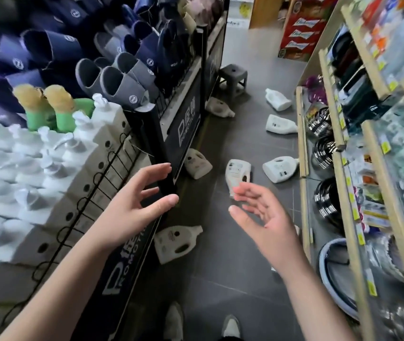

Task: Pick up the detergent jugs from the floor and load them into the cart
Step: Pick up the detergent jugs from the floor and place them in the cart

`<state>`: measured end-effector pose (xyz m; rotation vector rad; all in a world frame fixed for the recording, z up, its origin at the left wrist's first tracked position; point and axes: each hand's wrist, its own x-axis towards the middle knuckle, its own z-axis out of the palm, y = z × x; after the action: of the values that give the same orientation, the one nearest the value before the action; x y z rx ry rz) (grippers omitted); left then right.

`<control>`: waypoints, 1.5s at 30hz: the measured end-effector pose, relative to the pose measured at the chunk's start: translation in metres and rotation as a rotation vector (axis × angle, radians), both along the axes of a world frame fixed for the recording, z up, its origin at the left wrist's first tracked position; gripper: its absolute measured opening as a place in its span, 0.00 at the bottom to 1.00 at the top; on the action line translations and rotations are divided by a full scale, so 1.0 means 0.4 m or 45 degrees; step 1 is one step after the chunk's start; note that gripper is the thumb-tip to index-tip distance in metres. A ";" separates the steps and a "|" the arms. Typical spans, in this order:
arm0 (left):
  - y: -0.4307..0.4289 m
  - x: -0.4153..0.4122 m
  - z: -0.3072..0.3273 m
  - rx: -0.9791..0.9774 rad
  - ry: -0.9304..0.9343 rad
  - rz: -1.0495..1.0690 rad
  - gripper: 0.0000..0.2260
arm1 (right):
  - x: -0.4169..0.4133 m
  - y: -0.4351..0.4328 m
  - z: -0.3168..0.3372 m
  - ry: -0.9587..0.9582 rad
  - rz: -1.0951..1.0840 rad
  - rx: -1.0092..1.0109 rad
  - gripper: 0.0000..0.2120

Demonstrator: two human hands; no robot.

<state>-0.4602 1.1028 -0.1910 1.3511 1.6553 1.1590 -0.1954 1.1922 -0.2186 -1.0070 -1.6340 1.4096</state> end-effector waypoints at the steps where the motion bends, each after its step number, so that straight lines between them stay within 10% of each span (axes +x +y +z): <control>1: 0.024 -0.018 -0.020 -0.022 0.006 -0.010 0.29 | -0.021 0.012 -0.014 0.006 -0.018 -0.010 0.21; 8: 0.192 -0.099 -0.300 -0.226 0.032 -0.042 0.30 | -0.129 0.128 -0.286 -0.041 -0.065 -0.277 0.20; 26: 0.405 -0.272 -1.634 -0.730 0.405 -0.279 0.30 | -0.377 0.128 -1.694 -0.276 -0.281 -0.813 0.33; 40: 0.453 -0.366 -2.029 -1.071 0.706 -0.358 0.35 | -0.430 0.119 -2.044 -0.398 -0.253 -0.943 0.36; 45: 0.438 -0.407 -2.088 -1.204 0.622 -0.233 0.52 | -0.454 0.124 -2.080 -0.361 -0.230 -1.020 0.33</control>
<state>-0.6230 1.2781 -1.0263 1.1258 1.9625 -0.1383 -0.3770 1.2420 -1.0507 -1.8189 -1.0988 1.9007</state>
